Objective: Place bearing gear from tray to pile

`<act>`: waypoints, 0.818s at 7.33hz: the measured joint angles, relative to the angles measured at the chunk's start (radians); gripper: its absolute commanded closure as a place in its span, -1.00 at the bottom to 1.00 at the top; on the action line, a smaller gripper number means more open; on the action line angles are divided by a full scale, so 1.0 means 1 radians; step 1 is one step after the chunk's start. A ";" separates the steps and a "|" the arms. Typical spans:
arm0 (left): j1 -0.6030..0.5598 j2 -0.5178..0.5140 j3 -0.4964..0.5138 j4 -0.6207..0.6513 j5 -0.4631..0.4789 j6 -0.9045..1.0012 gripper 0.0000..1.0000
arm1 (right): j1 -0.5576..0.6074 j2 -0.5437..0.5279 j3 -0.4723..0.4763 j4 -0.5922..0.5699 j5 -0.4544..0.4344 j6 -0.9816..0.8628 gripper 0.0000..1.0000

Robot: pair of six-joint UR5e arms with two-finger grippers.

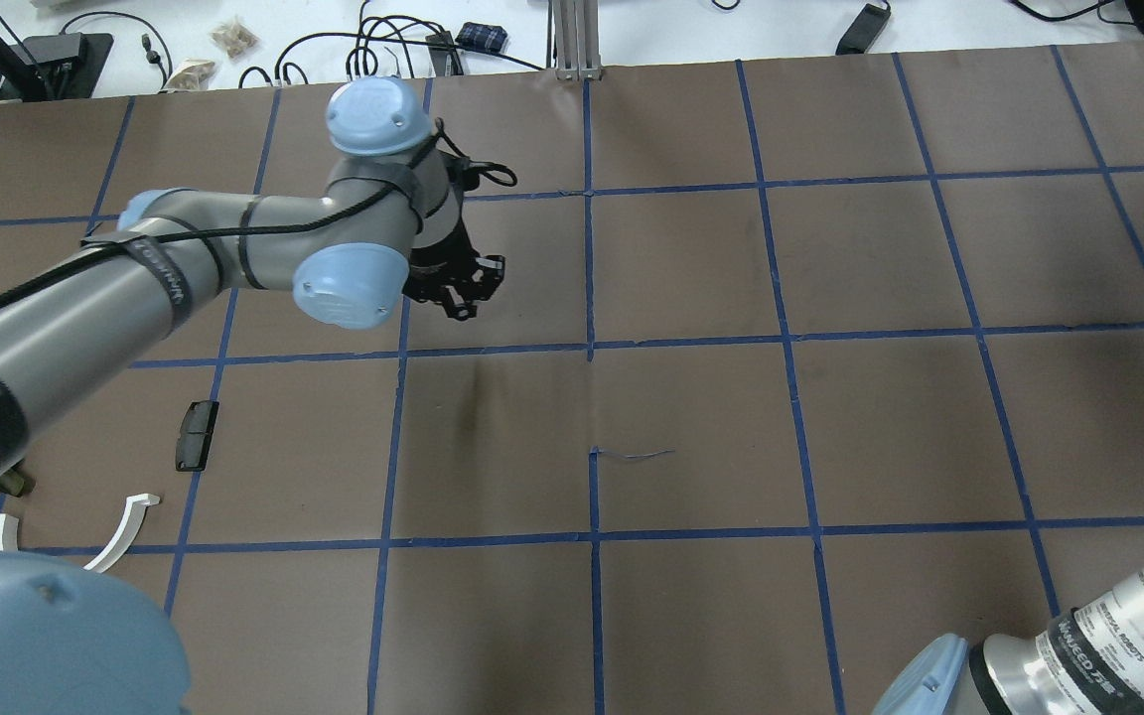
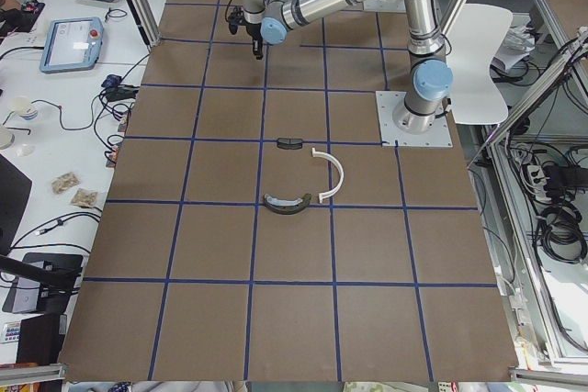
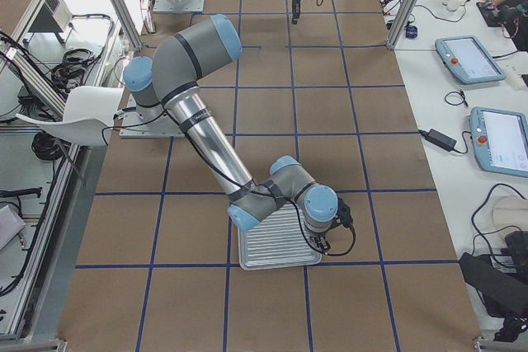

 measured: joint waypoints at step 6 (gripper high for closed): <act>0.669 0.140 -0.199 0.032 0.073 0.915 1.00 | -0.010 0.004 0.005 0.001 0.000 -0.005 0.52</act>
